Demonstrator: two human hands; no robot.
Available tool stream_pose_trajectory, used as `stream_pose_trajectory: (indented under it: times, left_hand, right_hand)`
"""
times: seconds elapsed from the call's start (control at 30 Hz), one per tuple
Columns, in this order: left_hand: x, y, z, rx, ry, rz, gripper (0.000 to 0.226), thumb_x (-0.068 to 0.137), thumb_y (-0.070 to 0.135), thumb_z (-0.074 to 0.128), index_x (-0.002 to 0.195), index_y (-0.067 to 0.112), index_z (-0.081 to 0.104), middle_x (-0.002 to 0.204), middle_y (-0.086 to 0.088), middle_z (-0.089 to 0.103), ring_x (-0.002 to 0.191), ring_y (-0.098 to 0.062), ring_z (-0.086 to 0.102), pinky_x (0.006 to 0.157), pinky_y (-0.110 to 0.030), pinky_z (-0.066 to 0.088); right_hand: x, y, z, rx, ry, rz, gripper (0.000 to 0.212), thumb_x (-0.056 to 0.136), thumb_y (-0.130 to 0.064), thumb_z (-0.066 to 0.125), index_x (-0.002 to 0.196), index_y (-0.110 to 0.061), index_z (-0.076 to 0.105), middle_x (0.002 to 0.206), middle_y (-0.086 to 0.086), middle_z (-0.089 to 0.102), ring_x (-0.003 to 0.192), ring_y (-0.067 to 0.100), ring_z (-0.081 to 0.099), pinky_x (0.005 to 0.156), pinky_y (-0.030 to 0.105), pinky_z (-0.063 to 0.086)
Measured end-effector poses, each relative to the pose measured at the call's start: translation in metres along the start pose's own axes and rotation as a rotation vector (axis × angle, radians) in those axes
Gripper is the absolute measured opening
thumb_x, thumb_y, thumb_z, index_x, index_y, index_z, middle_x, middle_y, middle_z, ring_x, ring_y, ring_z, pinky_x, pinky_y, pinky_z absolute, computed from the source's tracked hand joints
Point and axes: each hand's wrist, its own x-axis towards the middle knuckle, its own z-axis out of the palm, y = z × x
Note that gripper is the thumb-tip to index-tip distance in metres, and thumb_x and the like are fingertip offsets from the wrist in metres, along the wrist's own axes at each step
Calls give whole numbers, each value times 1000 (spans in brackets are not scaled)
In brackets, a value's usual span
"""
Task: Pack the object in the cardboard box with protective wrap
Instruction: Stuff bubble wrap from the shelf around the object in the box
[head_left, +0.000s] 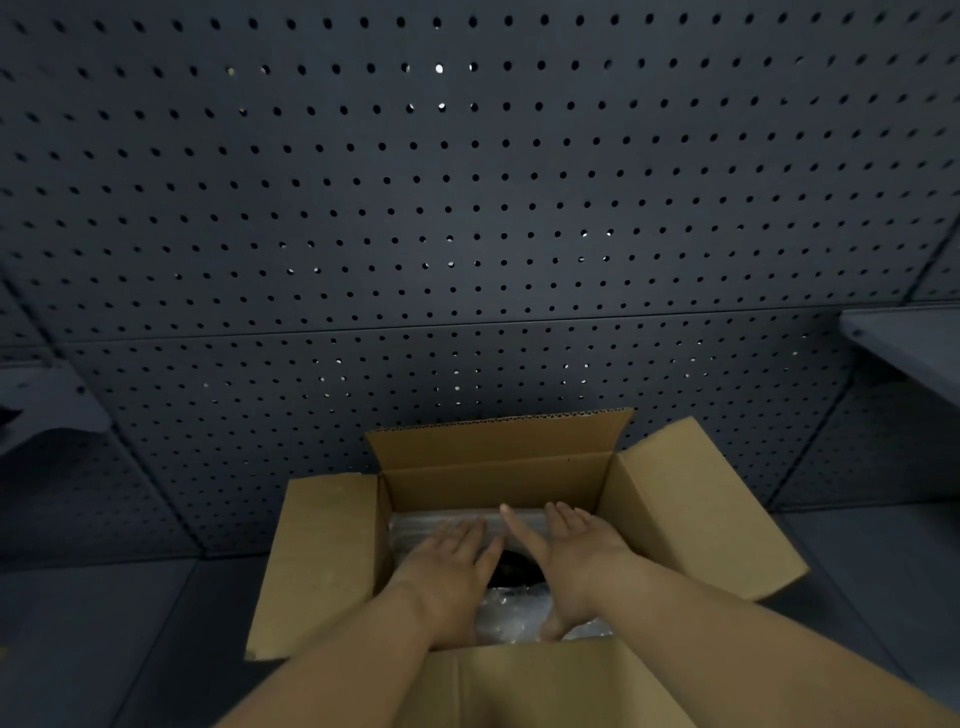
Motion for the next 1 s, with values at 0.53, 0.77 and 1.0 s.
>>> stream_pose_trajectory:
  times: [0.53,0.77,1.0]
  left_hand:
    - [10,-26,-10,-443,-249,-167,126,71,74,59,149,13,-17,158,-6,-22,147,-23,-13,121,-39,2]
    - [11,-19,-11,-271,-238,-145,129,69,76,60,149,13,-19,158,-10,-22,147,-28,-11,121,-41,3]
    - [10,-9,-4,-137,-176,-146,126,74,71,58,147,7,-21,157,-17,-22,147,-32,-11,120,-38,-3]
  right_hand:
    - [14,31,3,354,-121,96,130,70,-57,74,148,-14,-22,158,4,-23,147,23,-16,120,36,2]
    - [15,27,8,279,-154,91,139,65,-60,76,146,-15,-28,156,4,-28,146,25,-22,122,40,2]
    - [12,14,9,106,-138,126,141,64,-65,73,144,-14,-31,156,13,-27,146,34,-17,121,44,4]
